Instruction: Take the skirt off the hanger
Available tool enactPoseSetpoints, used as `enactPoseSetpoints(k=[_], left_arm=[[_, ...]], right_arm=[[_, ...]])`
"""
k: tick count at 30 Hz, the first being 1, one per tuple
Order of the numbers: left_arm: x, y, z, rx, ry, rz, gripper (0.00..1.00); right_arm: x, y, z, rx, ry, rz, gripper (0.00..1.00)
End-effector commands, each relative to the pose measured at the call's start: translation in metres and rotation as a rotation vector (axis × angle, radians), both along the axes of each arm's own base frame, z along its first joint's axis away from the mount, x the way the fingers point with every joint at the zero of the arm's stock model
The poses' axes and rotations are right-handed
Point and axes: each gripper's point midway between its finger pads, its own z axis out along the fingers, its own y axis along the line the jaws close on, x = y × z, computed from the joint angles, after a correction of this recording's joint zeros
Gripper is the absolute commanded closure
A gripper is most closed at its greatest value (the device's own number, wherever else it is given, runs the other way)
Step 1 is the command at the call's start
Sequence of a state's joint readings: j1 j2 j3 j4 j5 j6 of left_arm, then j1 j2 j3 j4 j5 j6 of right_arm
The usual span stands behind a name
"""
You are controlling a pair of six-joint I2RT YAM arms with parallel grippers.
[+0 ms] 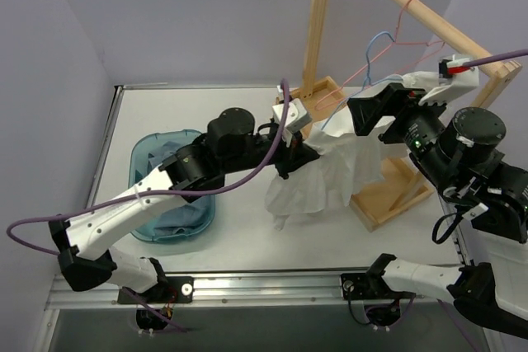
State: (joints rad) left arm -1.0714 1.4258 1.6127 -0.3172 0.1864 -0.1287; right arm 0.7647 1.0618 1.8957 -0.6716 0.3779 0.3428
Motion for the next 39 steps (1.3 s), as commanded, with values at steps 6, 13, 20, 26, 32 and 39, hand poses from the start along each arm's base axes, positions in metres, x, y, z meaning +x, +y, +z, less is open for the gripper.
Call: enactPoseSetpoints(k=[6, 13, 20, 26, 32, 39], left_arm=[[-0.016, 0.067, 0.004, -0.013, 0.098, 0.124, 0.98], [-0.016, 0.108, -0.026, 0.144, 0.210, 0.246, 0.98], [-0.028, 0.128, -0.019, 0.119, 0.234, 0.246, 0.98], [-0.040, 0.133, -0.019, 0.107, 0.254, 0.205, 0.98], [-0.049, 0.129, -0.023, 0.102, 0.285, 0.158, 0.98], [-0.053, 0.127, -0.023, 0.108, 0.297, 0.139, 0.98]], right_arm=[[0.004, 0.046, -0.016, 0.009, 0.050, 0.178, 0.21], [0.002, 0.077, -0.012, 0.068, 0.065, 0.300, 0.25], [0.024, 0.101, -0.039, 0.023, 0.110, 0.307, 0.27], [0.039, 0.109, -0.052, -0.001, 0.108, 0.288, 0.32], [0.043, 0.116, -0.060, -0.011, 0.120, 0.301, 0.37], [0.043, 0.117, -0.062, -0.007, 0.118, 0.306, 0.41]])
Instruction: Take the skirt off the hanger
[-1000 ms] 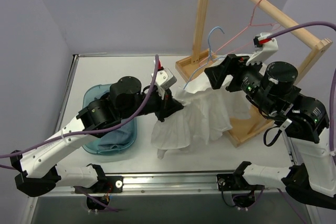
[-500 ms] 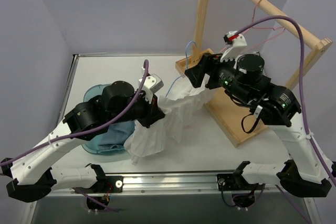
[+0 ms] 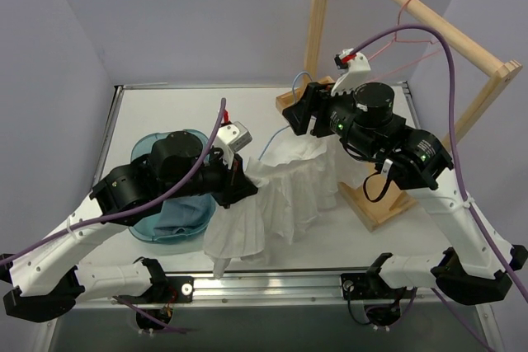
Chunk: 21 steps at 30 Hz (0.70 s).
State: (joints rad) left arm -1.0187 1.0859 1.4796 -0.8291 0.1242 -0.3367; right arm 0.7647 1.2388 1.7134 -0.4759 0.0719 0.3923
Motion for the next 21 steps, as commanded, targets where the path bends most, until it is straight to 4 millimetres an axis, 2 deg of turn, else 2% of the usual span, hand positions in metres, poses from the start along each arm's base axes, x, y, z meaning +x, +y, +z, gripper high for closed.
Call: enactPoseSetpoints(k=[1, 5, 10, 16, 21], left_arm=[[-0.001, -0.005, 0.028, -0.095, -0.035, -0.017, 0.98], [-0.001, -0.005, 0.037, -0.112, -0.044, -0.022, 0.98], [-0.001, -0.010, 0.039, -0.112, -0.032, -0.039, 0.98], [0.000, -0.018, 0.041, -0.135, -0.003, -0.059, 0.98], [-0.002, -0.021, 0.049, -0.156, 0.010, -0.074, 0.98]], right_arm=[[-0.001, 0.000, 0.013, 0.034, -0.044, 0.013, 0.42], [-0.004, 0.002, 0.005, 0.038, -0.033, 0.025, 0.44], [-0.007, -0.003, 0.005, 0.051, -0.041, 0.016, 0.49], [-0.008, -0.001, -0.006, 0.024, -0.026, 0.029, 0.48], [-0.008, -0.003, -0.008, 0.026, -0.030, 0.028, 0.48]])
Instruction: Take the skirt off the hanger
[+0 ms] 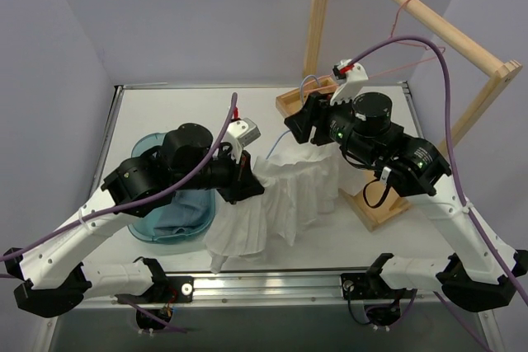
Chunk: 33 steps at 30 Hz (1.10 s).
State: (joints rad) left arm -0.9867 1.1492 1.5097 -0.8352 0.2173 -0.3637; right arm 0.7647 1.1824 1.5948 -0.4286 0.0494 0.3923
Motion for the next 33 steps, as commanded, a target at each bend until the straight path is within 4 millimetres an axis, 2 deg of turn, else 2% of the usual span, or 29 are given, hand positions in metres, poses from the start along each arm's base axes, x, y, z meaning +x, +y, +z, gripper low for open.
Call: enactPoseSetpoints(k=[1, 7, 30, 32, 33], left_arm=[[-0.004, -0.007, 0.059, -0.170, -0.065, -0.031, 0.98], [-0.009, -0.006, 0.064, -0.192, -0.051, -0.042, 0.98], [-0.014, -0.008, 0.049, -0.170, -0.021, -0.072, 0.98], [-0.015, -0.009, 0.049, -0.171, -0.018, -0.081, 0.98], [-0.015, -0.010, 0.048, -0.168, -0.016, -0.081, 0.98]], right_arm=[[-0.003, -0.002, 0.012, 0.034, -0.044, 0.010, 0.49], [-0.005, -0.007, 0.009, 0.031, -0.049, -0.001, 0.49], [0.006, -0.005, -0.001, -0.060, -0.059, -0.004, 0.49], [0.006, -0.003, -0.001, -0.064, -0.058, 0.008, 0.51], [0.006, -0.002, -0.001, -0.064, -0.056, 0.013, 0.55]])
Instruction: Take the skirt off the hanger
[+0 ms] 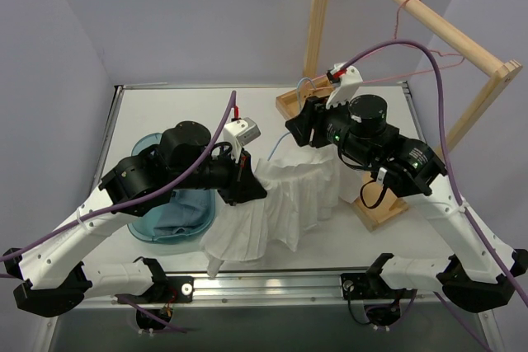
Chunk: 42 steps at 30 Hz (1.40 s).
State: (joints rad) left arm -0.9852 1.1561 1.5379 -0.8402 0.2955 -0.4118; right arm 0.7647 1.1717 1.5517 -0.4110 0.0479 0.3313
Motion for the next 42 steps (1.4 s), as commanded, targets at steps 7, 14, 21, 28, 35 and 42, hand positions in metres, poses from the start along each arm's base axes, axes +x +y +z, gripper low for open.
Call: enactPoseSetpoints(k=[7, 14, 21, 28, 35, 42], left_arm=[[-0.004, -0.002, 0.037, -0.125, -0.084, -0.036, 0.98], [-0.001, 0.000, 0.033, -0.109, -0.088, -0.021, 0.98], [0.005, 0.002, 0.014, -0.033, -0.079, 0.001, 0.40], [0.004, 0.014, -0.013, 0.050, -0.048, 0.021, 0.25], [0.001, 0.012, -0.031, 0.047, -0.003, 0.032, 0.22], [-0.004, -0.004, -0.003, -0.060, -0.042, -0.002, 0.22]], right_arm=[[0.007, -0.001, 0.011, -0.010, -0.040, -0.012, 0.74], [0.007, -0.003, 0.010, -0.006, -0.032, -0.027, 1.00], [0.008, -0.032, 0.015, -0.008, -0.030, -0.164, 1.00], [0.006, -0.063, 0.040, 0.026, -0.062, -0.299, 1.00], [0.009, -0.068, 0.060, 0.048, -0.088, -0.331, 1.00], [0.015, -0.061, 0.059, 0.053, -0.087, -0.327, 1.00]])
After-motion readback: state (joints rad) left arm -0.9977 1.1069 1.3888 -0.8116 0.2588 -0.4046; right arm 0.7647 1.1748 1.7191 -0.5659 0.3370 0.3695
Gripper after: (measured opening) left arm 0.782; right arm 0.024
